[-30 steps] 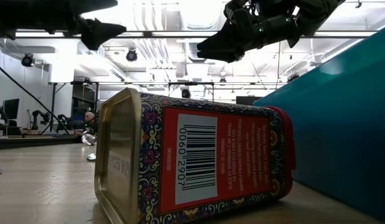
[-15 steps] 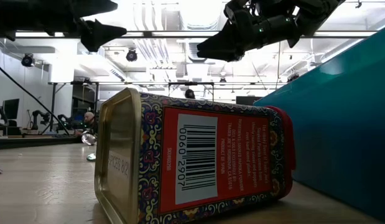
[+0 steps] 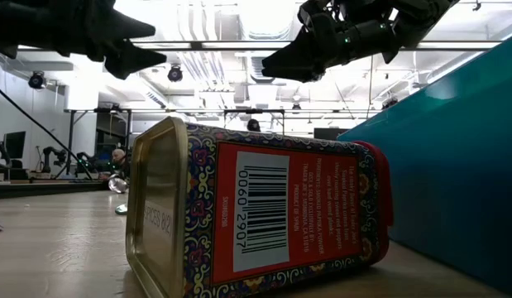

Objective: Pick & Place Food Item
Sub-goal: Put the red seasoning can into the blue bin

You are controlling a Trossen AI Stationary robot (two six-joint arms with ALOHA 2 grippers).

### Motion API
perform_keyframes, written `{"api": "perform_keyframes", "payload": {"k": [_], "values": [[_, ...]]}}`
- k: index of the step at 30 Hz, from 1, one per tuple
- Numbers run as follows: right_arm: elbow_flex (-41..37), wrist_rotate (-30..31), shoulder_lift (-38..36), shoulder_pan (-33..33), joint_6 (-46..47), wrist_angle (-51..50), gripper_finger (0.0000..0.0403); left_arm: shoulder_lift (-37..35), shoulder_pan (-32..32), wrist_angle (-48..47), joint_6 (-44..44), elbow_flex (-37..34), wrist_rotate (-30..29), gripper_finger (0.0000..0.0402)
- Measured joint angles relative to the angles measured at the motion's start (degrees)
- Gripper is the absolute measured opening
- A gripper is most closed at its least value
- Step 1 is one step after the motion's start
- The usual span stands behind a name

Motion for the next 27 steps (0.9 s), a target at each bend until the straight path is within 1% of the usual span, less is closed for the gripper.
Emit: {"api": "perform_keyframes", "payload": {"k": [15, 17, 22, 25, 27], "values": [[0.0, 0.0, 0.0, 0.0, 0.2, 0.0, 0.0315, 0.0, 0.0, 0.4, 0.0, 0.0, 0.0, 0.0393], [0.0, 0.0, 0.0, 0.0, 2.3, 0.0, 0.0315, 0.0, 0.0, 0.4, 0.0, 0.0, 0.0, 0.0393], [0.0, 0.0, 0.0, 0.0, 13.4, 0.1, 0.0315, 0.0, 0.0, -1.0, -0.2, 0.0, 0.0, 0.0393], [0.0, -0.1, 0.0, 0.1, 15.9, 0.1, 0.0315, 0.0, 0.0, -2.8, -0.2, 0.0, 0.0, 0.0393], [0.0, -0.1, 0.0, 0.3, 16.0, 0.1, 0.0315, 0.0, 0.0, -3.8, -0.2, 0.0, 0.0, 0.0393]]}}
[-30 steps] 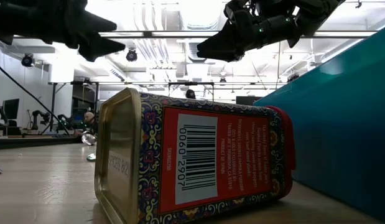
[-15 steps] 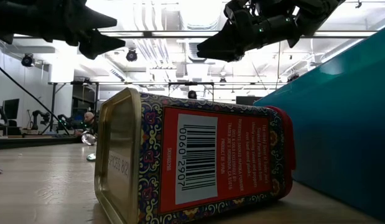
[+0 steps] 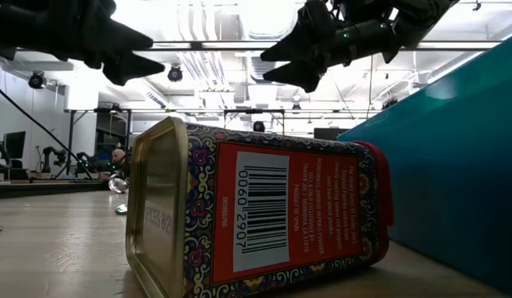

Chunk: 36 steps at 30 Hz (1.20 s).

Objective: Pick & Place Food Item
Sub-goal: Put the red seasoning can into the blue bin

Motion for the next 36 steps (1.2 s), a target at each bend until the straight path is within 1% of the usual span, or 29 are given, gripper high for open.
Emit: {"api": "perform_keyframes", "payload": {"k": [7, 13, 18, 21, 29, 32, 36], "values": [[1.6, -0.1, 0.0, 2.4, -2.0, 0.1, 0.0315, 0.0, 0.0, -1.4, 0.0, 0.0, 0.0, 0.0392], [4.2, 0.0, 0.0, 4.9, -10.1, 0.0, 0.0315, 0.0, 0.0, -1.5, 0.0, 0.0, 0.0, 0.0392], [6.4, 0.1, 0.0, 7.5, -12.2, -0.7, 0.0315, 0.0, 0.0, -2.7, 0.1, 0.0, 0.0, 0.0392], [8.4, 0.1, 0.0, 9.2, -14.5, -5.9, 0.0315, 0.0, 0.0, -3.8, 0.2, 0.0, 0.0, 0.0392], [14.8, 0.2, 0.4, 14.9, -18.6, -28.1, 0.0315, 0.0, 0.0, -6.9, 0.2, 0.0, 0.0, 0.0392], [16.1, 0.5, 0.4, 17.0, -18.6, -31.6, 0.0315, 0.0, 0.0, -7.8, 0.2, 0.0, 0.0, 0.0392], [17.2, 5.3, 0.5, 19.9, -18.4, -33.5, 0.0315, 0.0, 0.0, -8.7, 0.2, 0.0, 0.0, 0.0392]]}}
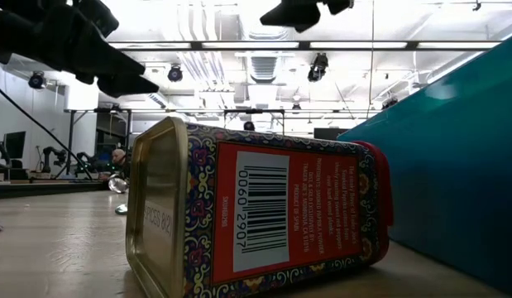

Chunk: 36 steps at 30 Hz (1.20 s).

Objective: Pick & Place Food Item
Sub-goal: Put the red seasoning can into the blue bin

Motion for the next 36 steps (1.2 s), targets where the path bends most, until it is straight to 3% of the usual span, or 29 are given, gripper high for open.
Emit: {"api": "perform_keyframes", "payload": {"k": [10, 18, 26, 36], "values": [[-0.2, 11.2, 4.5, 7.0, 1.9, 0.5, 0.0315, 0.0, 0.0, -1.2, 0.0, 0.0, 0.0, 0.0392], [3.1, 11.9, 10.8, 11.9, 10.9, 0.5, 0.0315, 0.0, 0.0, -2.3, 0.0, 0.0, 0.0, 0.0392], [9.1, 18.3, 18.0, 17.7, 11.9, -0.1, 0.0315, 0.0, 0.0, -2.7, -0.2, 0.0, 0.0, 0.0393], [19.2, 21.1, 25.6, 21.9, 21.6, -10.6, 0.0316, 0.0, 0.0, -3.0, -0.2, 0.0, 0.0, 0.0393]]}}
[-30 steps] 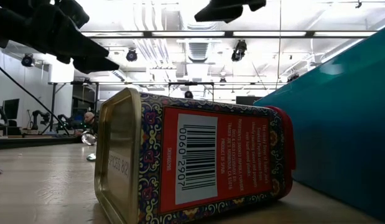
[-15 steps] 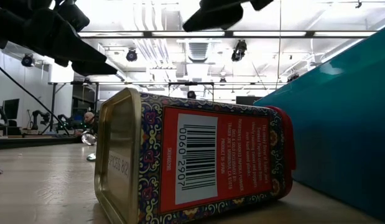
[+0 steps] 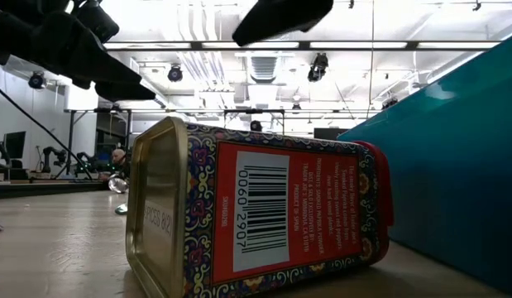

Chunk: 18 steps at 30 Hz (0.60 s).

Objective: Pick & Place Food Item
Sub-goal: Put the red seasoning can into the blue bin

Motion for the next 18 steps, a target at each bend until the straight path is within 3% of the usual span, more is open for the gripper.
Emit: {"api": "perform_keyframes", "payload": {"k": [10, 18], "values": [[8.7, -3.8, 6.5, 1.3, 1.0, -8.9, 0.0321, 0.1, 0.0, -1.9, 0.0, 0.0, 0.0, 0.0393], [9.0, -5.8, 9.5, 1.3, 1.3, -5.5, 0.0391, 0.1, 0.0, -1.9, 0.2, 0.0, 0.0, 0.0393]]}}
